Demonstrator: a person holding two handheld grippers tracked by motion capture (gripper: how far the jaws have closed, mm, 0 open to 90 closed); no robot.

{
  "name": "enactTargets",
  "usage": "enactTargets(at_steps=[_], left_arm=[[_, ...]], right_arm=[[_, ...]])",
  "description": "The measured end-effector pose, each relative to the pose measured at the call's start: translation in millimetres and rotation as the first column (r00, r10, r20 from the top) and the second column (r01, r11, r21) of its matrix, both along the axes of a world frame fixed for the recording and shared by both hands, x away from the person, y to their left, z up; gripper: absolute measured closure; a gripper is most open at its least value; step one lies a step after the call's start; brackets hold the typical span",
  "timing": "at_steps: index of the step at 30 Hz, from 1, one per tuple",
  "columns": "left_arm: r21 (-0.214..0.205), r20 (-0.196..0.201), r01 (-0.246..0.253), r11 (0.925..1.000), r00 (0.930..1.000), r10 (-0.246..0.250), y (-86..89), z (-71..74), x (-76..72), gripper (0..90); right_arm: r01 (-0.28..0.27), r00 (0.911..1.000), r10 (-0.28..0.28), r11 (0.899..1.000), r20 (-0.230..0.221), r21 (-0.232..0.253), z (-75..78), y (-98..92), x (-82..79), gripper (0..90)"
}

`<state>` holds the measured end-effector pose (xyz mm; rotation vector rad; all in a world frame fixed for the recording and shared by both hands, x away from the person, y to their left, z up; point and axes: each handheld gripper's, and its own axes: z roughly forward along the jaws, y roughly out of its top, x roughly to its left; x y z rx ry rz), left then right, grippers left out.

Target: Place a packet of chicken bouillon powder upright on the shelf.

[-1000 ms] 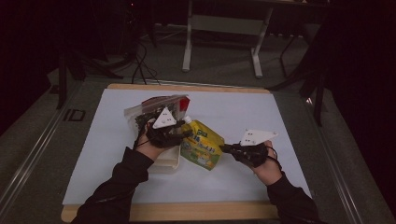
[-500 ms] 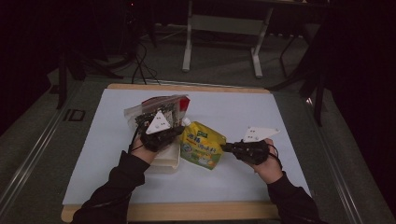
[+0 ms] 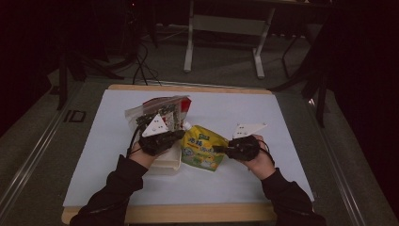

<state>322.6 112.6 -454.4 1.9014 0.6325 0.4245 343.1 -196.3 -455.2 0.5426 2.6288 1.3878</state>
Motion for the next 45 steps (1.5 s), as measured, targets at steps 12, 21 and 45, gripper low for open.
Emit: enactTargets(at_steps=[12,21,45], left_arm=[[-0.053,-0.005,0.055,0.9971,0.9985,-0.055,1.5,12.6,-6.8,57.2],[-0.108,0.005,0.091,0.9899,0.9959,-0.091,3.6,20.8,-32.3,16.6],[-0.056,0.044,-0.06,0.9966,0.9971,0.062,22.0,-5.8,-96.4,1.9]], right_arm=[[-0.014,0.9979,0.014,1.0,0.064,-0.006,19.4,-4.0,-8.8,89.8],[-0.001,0.9933,-0.006,0.998,0.116,0.055,47.9,-17.8,-9.1,89.8],[-0.147,0.974,0.127,0.985,0.188,0.094,86.0,22.5,-2.8,89.8]])
